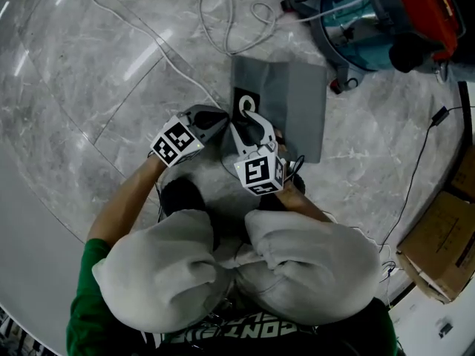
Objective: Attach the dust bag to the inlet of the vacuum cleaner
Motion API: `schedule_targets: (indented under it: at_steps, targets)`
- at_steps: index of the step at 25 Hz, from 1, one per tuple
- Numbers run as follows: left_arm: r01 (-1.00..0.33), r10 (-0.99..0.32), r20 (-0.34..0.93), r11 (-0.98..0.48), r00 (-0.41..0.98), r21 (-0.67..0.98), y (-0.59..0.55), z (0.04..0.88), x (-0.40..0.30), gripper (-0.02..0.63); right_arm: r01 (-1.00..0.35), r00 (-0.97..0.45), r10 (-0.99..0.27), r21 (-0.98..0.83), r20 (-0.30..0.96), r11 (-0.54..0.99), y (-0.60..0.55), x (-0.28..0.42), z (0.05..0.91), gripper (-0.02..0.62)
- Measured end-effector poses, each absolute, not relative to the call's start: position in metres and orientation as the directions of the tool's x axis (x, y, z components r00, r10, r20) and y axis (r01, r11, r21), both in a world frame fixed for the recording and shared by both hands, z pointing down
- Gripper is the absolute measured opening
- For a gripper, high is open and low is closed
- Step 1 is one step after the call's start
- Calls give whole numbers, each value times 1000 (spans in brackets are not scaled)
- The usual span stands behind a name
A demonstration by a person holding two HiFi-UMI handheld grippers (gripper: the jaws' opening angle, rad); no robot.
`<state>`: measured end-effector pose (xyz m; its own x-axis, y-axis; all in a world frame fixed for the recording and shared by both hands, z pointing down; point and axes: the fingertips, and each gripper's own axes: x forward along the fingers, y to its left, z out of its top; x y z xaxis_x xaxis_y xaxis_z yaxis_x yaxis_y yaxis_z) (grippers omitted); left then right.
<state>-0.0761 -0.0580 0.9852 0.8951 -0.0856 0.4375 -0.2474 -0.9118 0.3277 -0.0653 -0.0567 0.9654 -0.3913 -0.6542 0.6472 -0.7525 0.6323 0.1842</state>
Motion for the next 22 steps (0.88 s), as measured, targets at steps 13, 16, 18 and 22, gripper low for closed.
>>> schedule_targets:
  at_steps: [13, 16, 18, 22]
  targets:
    - [-75, 46, 356, -944, 934, 320, -44, 959, 15, 5, -940, -188, -765, 114, 616, 322, -53, 28, 941, 100]
    - [-53, 63, 336, -945, 940, 324, -46, 954, 32, 4, -955, -141, -786, 126, 602, 268, -53, 47, 934, 92]
    - [-43, 68, 323, -945, 944, 324, -48, 950, 42, 5, -961, -111, -796, 141, 596, 239, -53, 58, 931, 74]
    - [-20, 83, 305, -947, 949, 319, -47, 943, 63, 3, -969, -67, -789, 148, 610, 196, -54, 76, 934, 46]
